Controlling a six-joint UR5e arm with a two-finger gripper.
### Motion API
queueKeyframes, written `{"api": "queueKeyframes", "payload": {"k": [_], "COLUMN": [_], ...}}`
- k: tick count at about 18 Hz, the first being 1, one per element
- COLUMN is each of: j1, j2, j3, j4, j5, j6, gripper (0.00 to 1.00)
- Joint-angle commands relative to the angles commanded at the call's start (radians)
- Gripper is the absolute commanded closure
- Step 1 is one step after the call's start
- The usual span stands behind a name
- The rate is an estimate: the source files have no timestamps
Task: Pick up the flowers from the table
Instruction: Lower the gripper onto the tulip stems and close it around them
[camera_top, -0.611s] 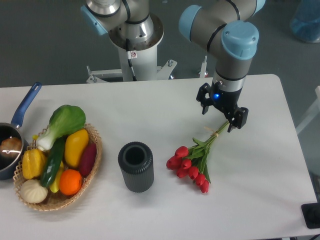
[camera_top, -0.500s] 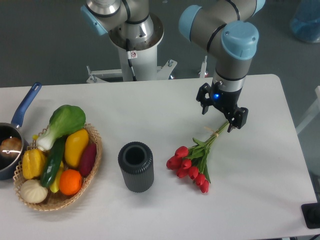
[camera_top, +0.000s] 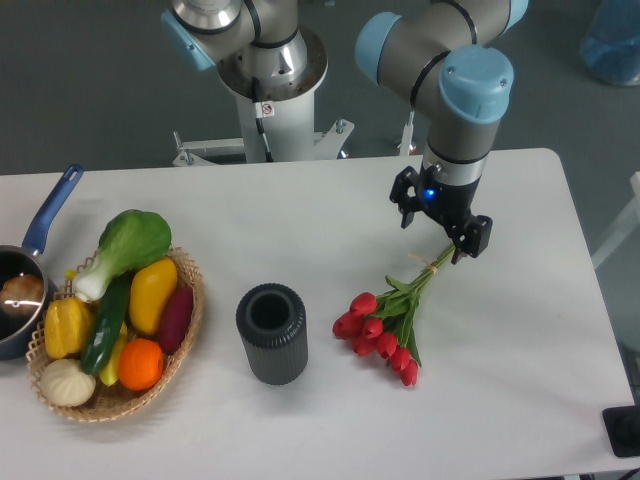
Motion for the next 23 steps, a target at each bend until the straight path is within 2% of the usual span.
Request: {"api": "queueKeyframes", "payload": {"k": [5,11,17,23], "j1": [0.000,0.052,0.049,0.038], "j2": [-0.009,-0.075,-0.152,-0.198], "j3": [-0.041,-0.058,-0.060,-0.054], "j4": [0.003,0.009,0.099,0.172], "j5": [-0.018,-0.211,-0.224,-0.224], "j6": [-0.002,0.002,-0.011,-0.009], "gripper": [0.00,0.00,0.00,0.00]}}
